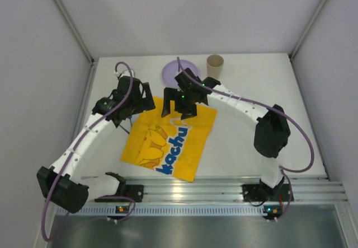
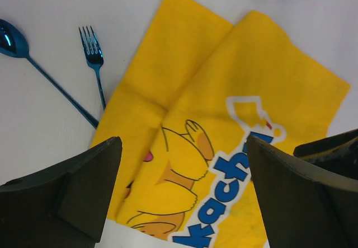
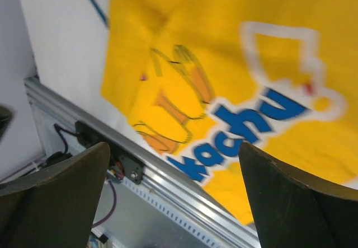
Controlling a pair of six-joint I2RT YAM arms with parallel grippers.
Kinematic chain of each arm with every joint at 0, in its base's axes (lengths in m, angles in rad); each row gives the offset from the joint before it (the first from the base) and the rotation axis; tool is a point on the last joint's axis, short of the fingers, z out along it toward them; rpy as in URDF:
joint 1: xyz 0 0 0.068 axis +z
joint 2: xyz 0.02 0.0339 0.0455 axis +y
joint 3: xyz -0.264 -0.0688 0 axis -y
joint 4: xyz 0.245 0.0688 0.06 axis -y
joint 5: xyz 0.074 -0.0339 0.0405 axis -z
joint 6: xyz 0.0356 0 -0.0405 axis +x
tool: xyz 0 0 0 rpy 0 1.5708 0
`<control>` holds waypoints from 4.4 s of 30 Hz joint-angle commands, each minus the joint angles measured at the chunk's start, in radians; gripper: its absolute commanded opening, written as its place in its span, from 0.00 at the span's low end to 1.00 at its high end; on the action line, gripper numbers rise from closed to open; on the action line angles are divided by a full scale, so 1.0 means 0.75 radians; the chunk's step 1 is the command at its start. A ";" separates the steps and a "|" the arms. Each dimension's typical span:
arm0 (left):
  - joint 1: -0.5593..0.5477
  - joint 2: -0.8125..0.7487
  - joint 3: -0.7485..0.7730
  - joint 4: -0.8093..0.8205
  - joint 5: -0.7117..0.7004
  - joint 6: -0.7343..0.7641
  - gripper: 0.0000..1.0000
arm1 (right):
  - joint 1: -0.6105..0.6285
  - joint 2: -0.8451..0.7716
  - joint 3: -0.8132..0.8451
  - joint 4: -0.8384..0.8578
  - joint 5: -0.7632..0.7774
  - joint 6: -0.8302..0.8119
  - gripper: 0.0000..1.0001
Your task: Set the dinner table for one person
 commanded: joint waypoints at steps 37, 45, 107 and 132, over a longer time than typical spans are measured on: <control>-0.002 -0.137 -0.053 -0.199 0.042 -0.024 0.98 | -0.055 -0.118 -0.821 0.328 0.092 0.115 0.00; -0.002 -0.059 -0.214 -0.035 0.025 -0.079 0.98 | -0.216 -0.467 -0.660 -0.075 0.299 -0.163 0.00; 0.362 0.798 0.092 0.338 0.353 0.072 0.00 | -0.732 -0.244 -0.758 -0.264 0.612 -0.515 0.00; 0.354 0.360 -0.143 0.192 0.028 -0.139 0.97 | -0.732 -0.242 -0.593 -0.039 0.142 -0.507 0.67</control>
